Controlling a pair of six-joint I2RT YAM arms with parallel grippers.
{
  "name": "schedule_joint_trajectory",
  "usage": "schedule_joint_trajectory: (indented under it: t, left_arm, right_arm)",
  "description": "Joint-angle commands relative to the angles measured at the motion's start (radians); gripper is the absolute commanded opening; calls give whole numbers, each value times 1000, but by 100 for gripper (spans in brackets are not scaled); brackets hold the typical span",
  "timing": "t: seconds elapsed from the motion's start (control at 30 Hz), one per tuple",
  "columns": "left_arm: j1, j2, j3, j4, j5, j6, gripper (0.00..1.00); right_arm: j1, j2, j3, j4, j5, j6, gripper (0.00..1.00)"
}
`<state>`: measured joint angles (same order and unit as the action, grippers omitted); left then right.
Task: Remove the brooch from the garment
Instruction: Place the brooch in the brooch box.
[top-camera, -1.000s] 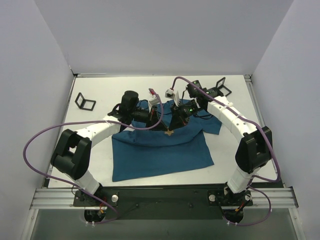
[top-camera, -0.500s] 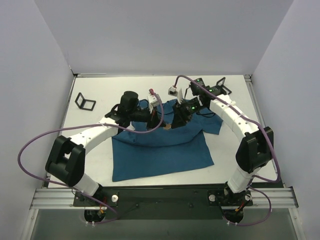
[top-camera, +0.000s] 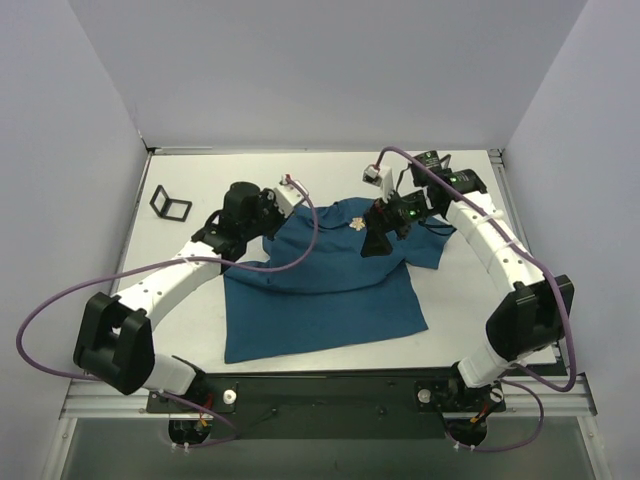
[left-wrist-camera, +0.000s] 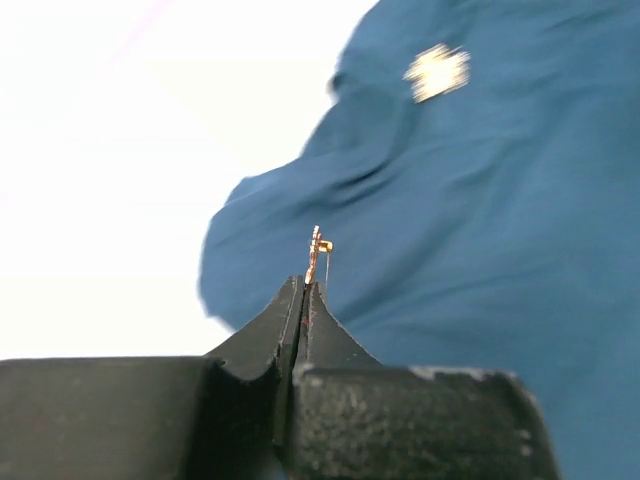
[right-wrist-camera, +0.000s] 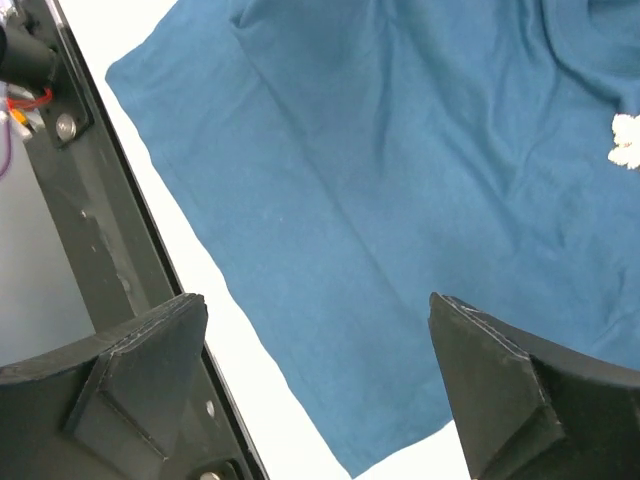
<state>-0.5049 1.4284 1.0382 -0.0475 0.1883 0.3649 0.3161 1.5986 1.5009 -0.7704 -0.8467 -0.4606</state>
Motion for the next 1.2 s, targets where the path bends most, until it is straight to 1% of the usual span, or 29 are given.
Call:
schedule_joint_trajectory:
  t: [0.0, 0.1, 0.13, 0.23, 0.27, 0.33, 0.37, 0.47, 0.53, 0.57, 0.6, 0.73, 0.83, 1.0, 1.17]
  left_arm:
    - [72, -42, -53, 75, -243, 155, 0]
    - [140, -22, -67, 87, -276, 167, 0]
    - [184, -14, -72, 96, -285, 178, 0]
    - [270, 30, -108, 181, -367, 228, 0]
    - [287, 61, -119, 246, -409, 247, 0]
    - [321, 98, -138, 302, -447, 294, 0]
    - [348, 137, -135, 337, -457, 304, 0]
    - [411, 222, -90, 351, -466, 310, 0]
    - [434, 268, -60, 362, -484, 310, 0]
    - [454, 311, -26, 374, -495, 313, 0]
    - [462, 332, -12, 380, -501, 319, 0]
    - [474, 421, 28, 504, -579, 388, 0]
    - [479, 483, 65, 557, -608, 433, 0]
    - [483, 601, 187, 549, -658, 485, 0]
    - [491, 685, 255, 555, -701, 513, 0]
  right_arm:
    - [8, -49, -48, -50, 44, -38, 100]
    - [8, -61, -51, -56, 72, -35, 100]
    - [8, -62, -50, -59, 80, -33, 100]
    - [12, -66, -45, -69, 95, -33, 100]
    - [14, -68, -44, -70, 100, -32, 100]
    - [18, -69, -48, -73, 110, -32, 100]
    - [21, -72, -51, -73, 112, -33, 100]
    - [26, -84, -70, -75, 113, -42, 100]
    - [26, -91, -80, -76, 116, -56, 100]
    - [25, -92, -91, -76, 117, -59, 100]
    - [26, -92, -94, -76, 120, -65, 100]
    - [21, -91, -117, -78, 127, -107, 100]
    - [15, -86, -130, -81, 120, -136, 100]
    - [-6, -69, -159, -79, 80, -180, 100]
    - [-44, -37, -169, -79, 32, -217, 100]
